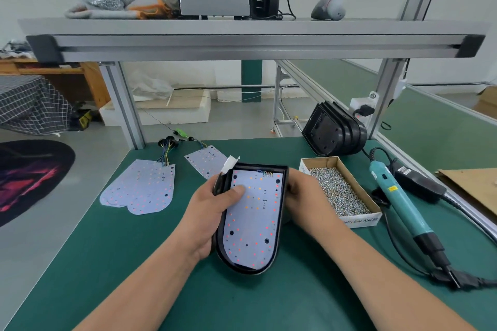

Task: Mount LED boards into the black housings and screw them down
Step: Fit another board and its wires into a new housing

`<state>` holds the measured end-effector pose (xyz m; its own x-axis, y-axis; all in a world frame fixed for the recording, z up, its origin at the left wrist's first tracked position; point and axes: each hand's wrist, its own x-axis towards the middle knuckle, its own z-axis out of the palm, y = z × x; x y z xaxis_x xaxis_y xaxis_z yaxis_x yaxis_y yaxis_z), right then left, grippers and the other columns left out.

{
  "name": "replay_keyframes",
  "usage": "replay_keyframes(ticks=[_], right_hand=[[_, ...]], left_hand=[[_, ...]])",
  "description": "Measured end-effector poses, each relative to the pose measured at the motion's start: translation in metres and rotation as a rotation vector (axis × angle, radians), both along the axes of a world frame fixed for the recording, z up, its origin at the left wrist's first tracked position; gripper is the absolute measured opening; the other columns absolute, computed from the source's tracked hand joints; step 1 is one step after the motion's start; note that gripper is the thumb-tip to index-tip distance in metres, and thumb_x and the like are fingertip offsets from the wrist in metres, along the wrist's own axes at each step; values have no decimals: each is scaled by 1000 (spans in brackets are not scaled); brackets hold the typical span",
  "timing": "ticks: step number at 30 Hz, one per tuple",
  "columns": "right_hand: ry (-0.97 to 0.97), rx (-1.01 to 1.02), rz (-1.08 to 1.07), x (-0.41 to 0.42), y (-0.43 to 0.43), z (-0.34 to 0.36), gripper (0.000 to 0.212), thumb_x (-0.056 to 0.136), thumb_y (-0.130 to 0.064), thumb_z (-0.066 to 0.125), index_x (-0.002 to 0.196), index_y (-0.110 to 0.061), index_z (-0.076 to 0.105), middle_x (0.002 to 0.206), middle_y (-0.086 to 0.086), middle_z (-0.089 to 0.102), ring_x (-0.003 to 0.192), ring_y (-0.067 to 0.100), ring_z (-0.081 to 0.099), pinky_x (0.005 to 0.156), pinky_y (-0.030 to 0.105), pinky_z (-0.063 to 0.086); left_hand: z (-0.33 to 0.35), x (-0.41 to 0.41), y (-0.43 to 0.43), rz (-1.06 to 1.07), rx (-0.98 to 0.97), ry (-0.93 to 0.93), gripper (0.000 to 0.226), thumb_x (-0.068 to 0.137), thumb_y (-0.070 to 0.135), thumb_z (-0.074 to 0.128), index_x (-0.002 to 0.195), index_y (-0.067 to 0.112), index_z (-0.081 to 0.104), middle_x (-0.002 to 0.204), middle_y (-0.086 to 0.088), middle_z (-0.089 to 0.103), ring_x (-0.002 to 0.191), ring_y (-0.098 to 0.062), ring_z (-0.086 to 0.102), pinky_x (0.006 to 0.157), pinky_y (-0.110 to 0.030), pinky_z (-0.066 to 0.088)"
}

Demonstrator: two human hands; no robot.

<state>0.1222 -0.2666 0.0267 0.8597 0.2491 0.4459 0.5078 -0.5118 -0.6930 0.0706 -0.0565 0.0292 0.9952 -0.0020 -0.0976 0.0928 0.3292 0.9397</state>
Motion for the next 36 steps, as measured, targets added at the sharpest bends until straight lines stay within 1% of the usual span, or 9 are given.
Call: replay_keyframes(ticks=[7, 12, 14, 18, 21, 26, 31, 34, 36], right_hand=[[348, 3, 49, 0, -15, -2, 36, 95, -4, 52, 108, -25, 78, 102, -12, 80, 96, 8, 72, 87, 34, 59], [785, 761, 104, -2, -7, 2, 23, 97, -26, 56, 103, -19, 77, 89, 7, 74, 65, 20, 66, 53, 30, 53], [652, 573, 62, -4, -10, -1, 38, 85, -48, 73, 117, -27, 69, 90, -7, 72, 73, 15, 67, 61, 27, 54], [340, -92, -33, -8, -14, 1, 43, 86, -26, 75, 127, -34, 66, 115, -17, 70, 106, 4, 66, 93, 29, 50], [424, -124, 19, -8, -19, 6, 33, 89, -19, 76, 120, -29, 68, 113, -12, 71, 104, 8, 65, 92, 33, 51], [405, -242, 32, -9, -24, 15, 31, 91, -21, 74, 120, -27, 66, 112, -8, 69, 103, 13, 65, 94, 36, 52], [455, -221, 120, -12, -33, 21, 24, 92, -18, 75, 112, -27, 64, 103, -7, 71, 96, 17, 66, 87, 36, 52], [411, -259, 110, -14, -33, 21, 26, 94, -22, 75, 117, -28, 64, 106, -10, 70, 98, 12, 65, 89, 34, 51], [398, -271, 96, -14, -31, 21, 28, 95, -24, 74, 120, -27, 63, 109, -10, 69, 101, 12, 64, 92, 35, 51]], left_hand=[[-2, -2, -12, 58, 157, 90, 21, 100, 10, 69, 121, 8, 66, 108, -14, 80, 99, -37, 78, 90, -59, 63], [-5, 1, -13, 121, 297, 122, 24, 94, 18, 73, 113, 9, 62, 106, -15, 79, 98, -37, 78, 91, -60, 62], [-6, 0, -13, 121, 440, 112, 27, 93, 29, 74, 110, 13, 61, 106, -10, 76, 97, -31, 76, 90, -53, 62], [-11, 4, -12, 124, 724, 33, 25, 101, 48, 63, 103, 23, 62, 93, 9, 69, 81, -10, 63, 72, -28, 48], [-11, 6, -5, 171, 891, -107, 14, 107, 45, 53, 105, 36, 63, 84, 21, 66, 75, 0, 57, 63, -19, 38], [-12, 6, 3, 136, 1070, -230, 38, 112, 33, 42, 147, 38, 54, 127, 15, 62, 116, -11, 57, 94, -34, 47], [-8, 4, 5, 64, 1414, -212, 29, 101, 10, 43, 111, 23, 66, 98, 0, 61, 105, -31, 51, 81, -45, 52], [-7, 2, 6, -71, 1145, -211, 21, 87, 12, 42, 82, 14, 62, 83, -5, 63, 84, -32, 55, 80, -44, 54], [-2, 0, 10, -176, 894, -164, 36, 85, 20, 40, 95, 21, 75, 102, 1, 75, 104, -24, 67, 101, -42, 54]])
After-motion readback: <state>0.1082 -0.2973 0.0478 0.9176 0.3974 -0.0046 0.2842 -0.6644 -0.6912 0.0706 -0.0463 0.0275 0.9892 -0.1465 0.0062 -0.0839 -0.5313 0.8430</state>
